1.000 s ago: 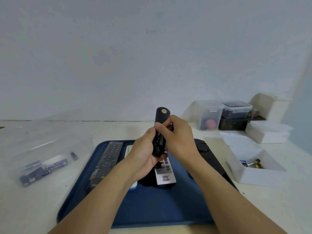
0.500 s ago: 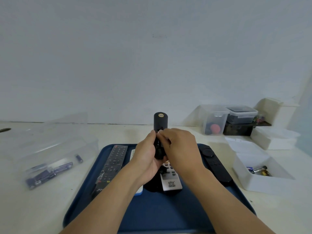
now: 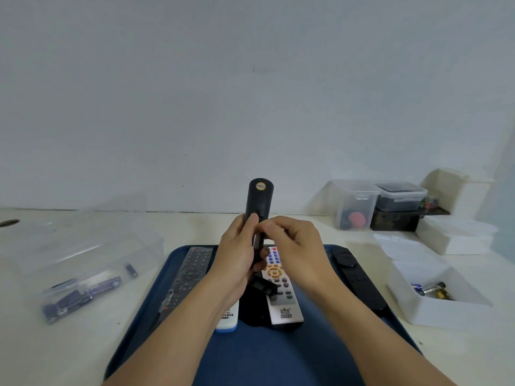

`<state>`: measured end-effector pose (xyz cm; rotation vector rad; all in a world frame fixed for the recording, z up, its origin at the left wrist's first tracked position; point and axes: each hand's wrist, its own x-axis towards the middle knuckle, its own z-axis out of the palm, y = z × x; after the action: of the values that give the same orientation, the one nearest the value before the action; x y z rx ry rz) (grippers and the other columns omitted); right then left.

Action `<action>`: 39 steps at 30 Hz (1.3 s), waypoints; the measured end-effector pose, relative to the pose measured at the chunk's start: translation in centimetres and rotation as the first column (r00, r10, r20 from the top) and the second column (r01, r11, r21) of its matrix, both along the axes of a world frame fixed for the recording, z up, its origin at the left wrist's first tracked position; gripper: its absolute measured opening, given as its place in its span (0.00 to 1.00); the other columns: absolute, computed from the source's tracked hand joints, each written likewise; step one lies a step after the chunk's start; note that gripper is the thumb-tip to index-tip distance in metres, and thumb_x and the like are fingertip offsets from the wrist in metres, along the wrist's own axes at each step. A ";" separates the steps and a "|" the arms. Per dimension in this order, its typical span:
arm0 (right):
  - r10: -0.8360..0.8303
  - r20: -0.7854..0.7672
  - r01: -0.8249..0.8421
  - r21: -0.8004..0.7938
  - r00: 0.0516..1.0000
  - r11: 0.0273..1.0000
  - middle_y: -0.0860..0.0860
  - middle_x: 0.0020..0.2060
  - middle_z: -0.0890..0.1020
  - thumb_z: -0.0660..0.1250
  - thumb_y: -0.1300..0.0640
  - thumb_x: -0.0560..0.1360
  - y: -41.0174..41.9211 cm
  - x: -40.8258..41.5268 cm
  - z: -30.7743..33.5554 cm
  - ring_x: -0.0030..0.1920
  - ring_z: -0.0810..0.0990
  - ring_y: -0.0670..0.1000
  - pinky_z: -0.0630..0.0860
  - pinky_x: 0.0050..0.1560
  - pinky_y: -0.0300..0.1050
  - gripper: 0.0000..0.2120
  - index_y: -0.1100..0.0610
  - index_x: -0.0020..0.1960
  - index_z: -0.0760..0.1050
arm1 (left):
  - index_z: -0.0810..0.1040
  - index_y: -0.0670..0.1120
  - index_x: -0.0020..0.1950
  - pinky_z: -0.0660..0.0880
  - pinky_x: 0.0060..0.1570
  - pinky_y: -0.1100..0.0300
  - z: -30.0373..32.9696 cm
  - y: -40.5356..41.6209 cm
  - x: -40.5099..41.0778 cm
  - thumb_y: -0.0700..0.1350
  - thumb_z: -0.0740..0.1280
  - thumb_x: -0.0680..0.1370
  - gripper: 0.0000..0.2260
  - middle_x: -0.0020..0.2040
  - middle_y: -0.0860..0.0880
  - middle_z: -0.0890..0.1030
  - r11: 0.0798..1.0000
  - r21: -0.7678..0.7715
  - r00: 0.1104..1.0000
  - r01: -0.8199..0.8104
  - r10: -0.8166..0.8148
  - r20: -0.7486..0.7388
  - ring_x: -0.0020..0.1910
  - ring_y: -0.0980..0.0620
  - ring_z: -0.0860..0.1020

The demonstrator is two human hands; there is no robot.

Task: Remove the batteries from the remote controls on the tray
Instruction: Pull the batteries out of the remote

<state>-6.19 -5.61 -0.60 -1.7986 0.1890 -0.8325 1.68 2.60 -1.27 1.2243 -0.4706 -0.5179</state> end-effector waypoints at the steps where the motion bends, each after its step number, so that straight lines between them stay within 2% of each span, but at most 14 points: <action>1: 0.023 -0.002 -0.023 0.173 1.000 0.985 0.51 0.27 0.77 0.59 0.60 0.79 0.0 -0.1 0.5 0.27 0.74 0.49 0.73 0.25 0.44 0.15 0.59 0.43 0.84 | 0.77 0.43 0.57 0.64 0.26 0.60 -0.1 0.0 0.0 0.49 0.59 0.86 0.12 0.39 0.45 0.77 1.000 0.000 1.000 0.007 -0.007 0.013 0.29 0.53 0.71; 3: 0.043 -0.047 -0.023 0.372 0.998 0.928 0.50 0.26 0.67 0.55 0.62 0.79 -0.3 -0.3 1.1 0.22 0.65 0.46 0.63 0.24 0.38 0.18 0.62 0.47 0.83 | 0.76 0.43 0.56 0.63 0.23 0.62 -0.3 -0.1 0.1 0.48 0.58 0.86 0.12 0.37 0.47 0.78 1.000 -0.004 1.000 0.007 -0.007 0.026 0.27 0.54 0.70; 6: 0.067 -0.074 -0.027 0.451 0.995 0.892 0.51 0.29 0.66 0.54 0.64 0.80 -1.5 0.1 1.2 0.23 0.60 0.45 0.60 0.23 0.37 0.16 0.61 0.55 0.81 | 0.76 0.41 0.57 0.63 0.22 0.63 -0.5 0.0 0.6 0.46 0.57 0.86 0.11 0.37 0.47 0.81 1.000 -0.009 0.999 -0.021 0.021 0.036 0.27 0.54 0.69; 9: 0.097 -0.073 -0.063 0.367 0.993 0.928 0.51 0.35 0.79 0.58 0.64 0.83 -1.8 -0.3 1.2 0.27 0.69 0.45 0.69 0.30 0.37 0.12 0.58 0.61 0.78 | 0.75 0.41 0.58 0.63 0.22 0.64 -0.6 -0.1 0.7 0.45 0.56 0.87 0.11 0.38 0.45 0.81 1.000 -0.016 0.998 -0.022 0.022 0.053 0.26 0.54 0.68; 13: 0.112 -0.012 -0.099 0.376 0.994 0.921 0.58 0.43 0.86 0.66 0.68 0.79 -1.7 -0.8 1.1 0.28 0.80 0.43 0.75 0.28 0.33 0.07 0.65 0.57 0.76 | 0.74 0.42 0.59 0.66 0.24 0.63 -0.7 -0.3 0.4 0.44 0.56 0.87 0.10 0.37 0.47 0.77 1.000 -0.002 0.997 -0.003 0.004 0.082 0.28 0.55 0.70; 16: 0.015 -0.051 -0.004 0.204 0.999 0.979 0.56 0.39 0.87 0.73 0.66 0.74 -2.3 -0.5 0.5 0.35 0.85 0.49 0.78 0.36 0.38 0.07 0.63 0.52 0.79 | 0.74 0.47 0.62 0.74 0.32 0.60 -1.0 -0.6 0.7 0.41 0.57 0.86 0.08 0.46 0.45 0.81 1.000 0.020 0.997 -0.012 0.011 0.072 0.37 0.51 0.77; 19: -0.133 -0.080 0.130 -0.046 0.988 0.990 0.53 0.32 0.86 0.79 0.62 0.69 -2.5 -0.3 0.2 0.30 0.81 0.44 0.75 0.33 0.35 0.08 0.58 0.44 0.82 | 0.73 0.52 0.64 0.78 0.42 0.55 -1.3 -0.6 0.8 0.36 0.62 0.83 0.14 0.54 0.43 0.84 0.999 0.039 0.993 0.021 -0.025 0.112 0.48 0.45 0.83; 22: -0.220 -0.028 0.213 -0.154 0.975 0.965 0.52 0.28 0.83 0.81 0.59 0.67 -2.5 0.1 -0.2 0.28 0.77 0.44 0.74 0.31 0.38 0.06 0.56 0.38 0.84 | 0.72 0.52 0.64 0.77 0.44 0.56 -1.3 -0.5 0.7 0.32 0.61 0.81 0.18 0.54 0.45 0.83 0.997 0.027 0.989 0.069 -0.072 0.129 0.49 0.48 0.82; 25: -0.205 0.016 0.204 -0.203 0.979 0.958 0.51 0.31 0.85 0.78 0.59 0.70 -2.2 0.1 -0.4 0.33 0.83 0.49 0.81 0.39 0.46 0.02 0.54 0.42 0.87 | 0.72 0.54 0.65 0.76 0.48 0.53 -1.1 -0.5 0.5 0.29 0.59 0.80 0.23 0.57 0.42 0.82 0.994 0.013 0.985 0.108 -0.108 0.137 0.50 0.48 0.80; 29: -0.146 0.003 0.136 -0.393 0.989 0.910 0.46 0.40 0.87 0.69 0.63 0.78 -1.6 0.2 -0.7 0.42 0.83 0.43 0.79 0.44 0.37 0.10 0.52 0.52 0.86 | 0.72 0.51 0.67 0.77 0.41 0.56 -1.0 -0.3 1.0 0.26 0.58 0.79 0.24 0.51 0.43 0.81 0.995 -0.050 0.993 0.085 -0.081 0.084 0.43 0.51 0.82; 32: -0.135 -0.035 0.119 -0.302 0.990 0.946 0.47 0.40 0.87 0.69 0.64 0.78 -1.7 0.3 -0.8 0.40 0.84 0.43 0.80 0.46 0.37 0.11 0.53 0.56 0.84 | 0.72 0.50 0.67 0.76 0.45 0.54 -0.7 0.1 1.5 0.26 0.59 0.78 0.25 0.52 0.44 0.82 0.992 -0.097 0.996 0.080 -0.076 0.051 0.47 0.48 0.81; 34: -0.122 -0.037 0.115 -0.150 0.992 0.982 0.51 0.36 0.86 0.73 0.64 0.75 -1.8 0.2 -0.6 0.37 0.85 0.47 0.83 0.44 0.43 0.06 0.56 0.49 0.83 | 0.72 0.49 0.67 0.76 0.45 0.54 -0.7 0.2 1.7 0.25 0.60 0.77 0.25 0.52 0.46 0.83 0.990 -0.116 0.996 0.083 -0.077 0.051 0.48 0.48 0.81; 36: -0.109 -0.015 0.107 -0.070 0.994 0.992 0.53 0.33 0.86 0.75 0.65 0.72 -1.8 -0.1 -0.3 0.35 0.85 0.50 0.84 0.42 0.48 0.04 0.58 0.44 0.83 | 0.73 0.47 0.67 0.76 0.46 0.53 -0.7 0.3 1.7 0.25 0.60 0.76 0.24 0.52 0.47 0.84 0.987 -0.129 0.995 0.091 -0.084 0.059 0.49 0.47 0.81; 39: -0.128 0.013 0.129 -0.116 0.992 0.985 0.51 0.32 0.86 0.77 0.65 0.70 -1.7 -0.3 -0.3 0.34 0.85 0.52 0.84 0.41 0.50 0.06 0.55 0.41 0.85 | 0.73 0.45 0.66 0.77 0.45 0.54 -0.6 0.4 1.5 0.27 0.57 0.76 0.22 0.52 0.44 0.82 0.976 -0.176 0.991 0.131 -0.128 0.033 0.48 0.46 0.79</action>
<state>-6.50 -7.32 -0.93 -1.9085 0.2600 -0.9566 3.19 2.95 -1.88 1.0334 -0.6053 -0.5617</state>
